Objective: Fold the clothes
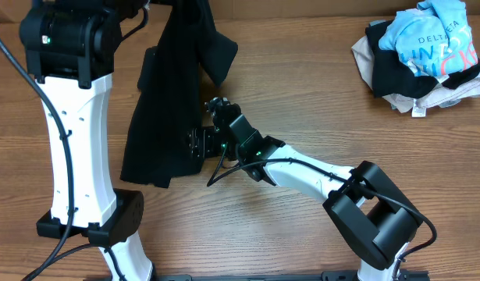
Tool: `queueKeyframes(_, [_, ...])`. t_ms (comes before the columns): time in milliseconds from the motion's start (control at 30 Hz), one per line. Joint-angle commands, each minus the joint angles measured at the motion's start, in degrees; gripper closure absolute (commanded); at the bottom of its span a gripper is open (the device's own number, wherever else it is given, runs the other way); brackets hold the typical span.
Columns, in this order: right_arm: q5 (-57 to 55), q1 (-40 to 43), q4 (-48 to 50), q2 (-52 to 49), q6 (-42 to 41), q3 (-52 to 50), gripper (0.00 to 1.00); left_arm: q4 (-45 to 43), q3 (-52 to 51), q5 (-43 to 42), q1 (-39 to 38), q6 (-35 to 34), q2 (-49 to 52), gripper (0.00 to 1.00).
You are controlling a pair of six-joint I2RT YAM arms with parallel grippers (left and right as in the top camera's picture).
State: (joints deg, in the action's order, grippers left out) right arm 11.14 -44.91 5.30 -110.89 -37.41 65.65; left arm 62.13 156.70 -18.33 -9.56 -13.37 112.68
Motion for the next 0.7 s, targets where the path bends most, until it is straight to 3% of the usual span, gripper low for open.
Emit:
queueKeyframes(0, [-0.59, -0.09, 0.37, -0.15, -0.35, 1.11, 0.24, -2.1, 2.1, -1.25, -0.22, -1.46, -4.2, 0.96])
queueKeyframes(200, [-0.61, -0.09, 0.26, -0.15, -0.28, 1.11, 0.36, -2.62, 2.1, -0.76, -0.11, -1.44, -7.41, 0.96])
queueKeyframes(433, [-1.07, 0.87, -2.67, -0.13, -0.13, 1.11, 0.71, -2.95, 2.1, -0.35, 1.38, -0.98, -10.19, 0.96])
queueKeyframes(533, [-1.01, 2.34, -4.33, 0.26, -0.13, 1.14, 0.96, -2.8, 2.1, -0.35, 2.54, -0.98, -10.91, 0.96])
queueKeyframes(667, [-1.01, 5.05, -9.33, 3.45, -0.09, 1.14, 0.96, -2.03, 2.1, -0.33, 4.7, -0.96, -11.43, 0.96])
